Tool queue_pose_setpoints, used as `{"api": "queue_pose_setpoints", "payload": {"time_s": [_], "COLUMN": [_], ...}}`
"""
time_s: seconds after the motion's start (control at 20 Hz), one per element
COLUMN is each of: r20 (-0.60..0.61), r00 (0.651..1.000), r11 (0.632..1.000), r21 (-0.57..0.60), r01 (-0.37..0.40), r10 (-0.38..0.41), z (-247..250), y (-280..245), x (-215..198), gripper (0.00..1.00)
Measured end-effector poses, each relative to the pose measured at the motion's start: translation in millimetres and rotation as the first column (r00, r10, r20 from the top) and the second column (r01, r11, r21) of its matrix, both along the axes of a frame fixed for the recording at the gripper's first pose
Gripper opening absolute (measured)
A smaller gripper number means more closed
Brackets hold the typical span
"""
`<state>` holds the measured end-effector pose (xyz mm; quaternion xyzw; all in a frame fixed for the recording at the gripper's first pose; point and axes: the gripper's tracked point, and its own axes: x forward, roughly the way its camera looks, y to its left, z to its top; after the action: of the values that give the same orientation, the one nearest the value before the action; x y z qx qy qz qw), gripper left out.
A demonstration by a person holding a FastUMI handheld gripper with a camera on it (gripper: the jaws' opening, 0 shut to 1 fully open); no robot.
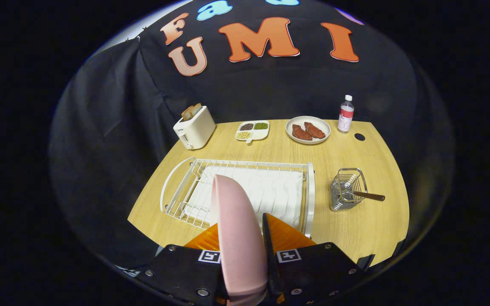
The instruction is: Take the plate from the dish rack, then take the spoon from the basket and place it into the plate.
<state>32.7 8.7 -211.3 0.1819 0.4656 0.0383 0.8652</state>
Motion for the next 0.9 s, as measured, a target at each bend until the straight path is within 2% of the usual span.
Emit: {"api": "queue_pose_setpoints", "payload": {"time_s": [0.55,0.9], "r20": [-0.019,-0.071], "r00": [0.999,0.997], "r11": [0.986,0.971], "r21": [0.163,0.239], "r01": [-0.042,0.025], "r10": [0.045,-0.009], "z": [-47.5,-101.0], "y": [35.2,37.4], "x": [-75.6,-105.9], "gripper": [0.32,0.32]}}
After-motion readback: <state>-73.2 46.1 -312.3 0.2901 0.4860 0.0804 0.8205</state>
